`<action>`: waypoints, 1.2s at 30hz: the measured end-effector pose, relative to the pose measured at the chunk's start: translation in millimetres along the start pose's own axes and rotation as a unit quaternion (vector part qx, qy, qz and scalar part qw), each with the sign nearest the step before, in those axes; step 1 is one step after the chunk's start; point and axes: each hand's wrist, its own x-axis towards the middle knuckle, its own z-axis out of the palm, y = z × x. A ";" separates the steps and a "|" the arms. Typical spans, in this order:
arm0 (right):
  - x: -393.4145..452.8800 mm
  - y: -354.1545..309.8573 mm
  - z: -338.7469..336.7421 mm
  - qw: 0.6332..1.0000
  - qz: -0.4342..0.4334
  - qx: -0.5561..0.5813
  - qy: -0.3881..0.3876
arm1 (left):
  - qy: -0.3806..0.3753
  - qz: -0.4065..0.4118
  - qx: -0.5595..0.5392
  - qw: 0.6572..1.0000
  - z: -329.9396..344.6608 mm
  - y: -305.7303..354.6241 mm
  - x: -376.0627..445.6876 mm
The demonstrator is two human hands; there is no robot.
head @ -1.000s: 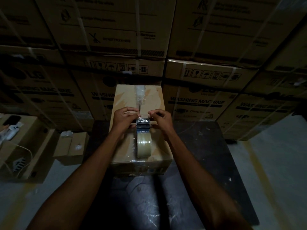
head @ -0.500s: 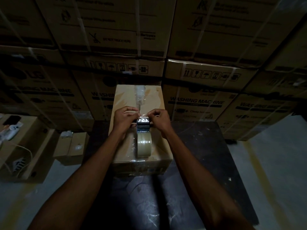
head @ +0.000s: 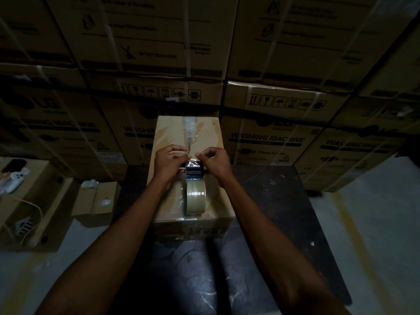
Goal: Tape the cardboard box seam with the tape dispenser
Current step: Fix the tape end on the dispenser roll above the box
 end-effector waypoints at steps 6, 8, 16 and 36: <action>-3.6 -0.4 -0.4 1.000 0.000 0.009 0.002 | 0.007 0.004 0.002 1.000 -0.8 -1.6 -0.4; -3.6 -0.4 -1.0 1.000 -0.014 -0.011 0.001 | 0.008 0.005 0.007 1.000 -1.0 -2.8 -0.3; 0.2 2.4 1.5 1.000 0.006 -0.015 0.012 | 0.003 0.004 0.007 1.000 1.8 -0.7 0.2; -2.8 0.1 1.2 0.999 -0.019 -0.031 0.011 | 0.012 0.009 0.015 1.000 0.3 -3.9 0.4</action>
